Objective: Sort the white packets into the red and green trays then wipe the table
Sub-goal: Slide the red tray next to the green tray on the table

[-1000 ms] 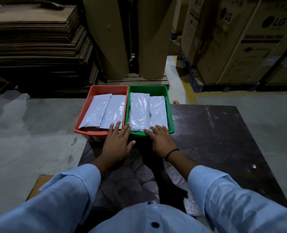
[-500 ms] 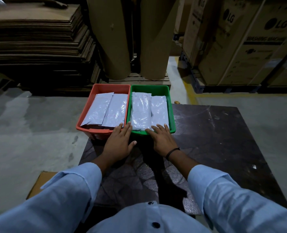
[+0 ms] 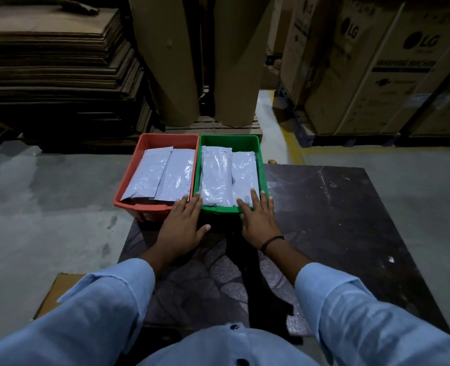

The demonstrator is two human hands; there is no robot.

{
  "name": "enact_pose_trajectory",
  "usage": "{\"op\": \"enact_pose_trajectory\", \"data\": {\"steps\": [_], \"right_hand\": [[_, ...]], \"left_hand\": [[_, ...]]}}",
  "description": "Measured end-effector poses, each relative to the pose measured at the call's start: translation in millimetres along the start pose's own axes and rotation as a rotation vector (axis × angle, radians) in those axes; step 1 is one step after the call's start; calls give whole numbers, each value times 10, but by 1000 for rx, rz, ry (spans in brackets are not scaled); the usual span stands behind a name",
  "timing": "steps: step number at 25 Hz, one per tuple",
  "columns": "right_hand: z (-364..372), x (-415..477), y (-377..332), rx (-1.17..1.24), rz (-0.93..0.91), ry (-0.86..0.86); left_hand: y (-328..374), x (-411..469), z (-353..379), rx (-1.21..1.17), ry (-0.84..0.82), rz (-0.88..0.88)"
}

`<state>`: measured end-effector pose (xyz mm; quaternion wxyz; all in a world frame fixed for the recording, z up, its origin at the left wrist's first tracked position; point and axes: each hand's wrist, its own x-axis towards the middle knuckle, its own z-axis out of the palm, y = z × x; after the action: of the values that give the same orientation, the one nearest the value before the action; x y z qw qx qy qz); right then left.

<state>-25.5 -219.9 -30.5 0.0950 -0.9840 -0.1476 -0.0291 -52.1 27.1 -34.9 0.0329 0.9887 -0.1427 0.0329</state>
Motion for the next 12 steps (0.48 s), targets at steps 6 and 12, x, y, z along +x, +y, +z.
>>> {"op": "enact_pose_trajectory", "data": {"steps": [6,12], "right_hand": [[-6,18,79,51,-19,-16],[5,15,84,56,-24,-12]], "left_hand": [[6,-5,23,18,-13,-8],[5,-37,22,50,-10,7]]}}
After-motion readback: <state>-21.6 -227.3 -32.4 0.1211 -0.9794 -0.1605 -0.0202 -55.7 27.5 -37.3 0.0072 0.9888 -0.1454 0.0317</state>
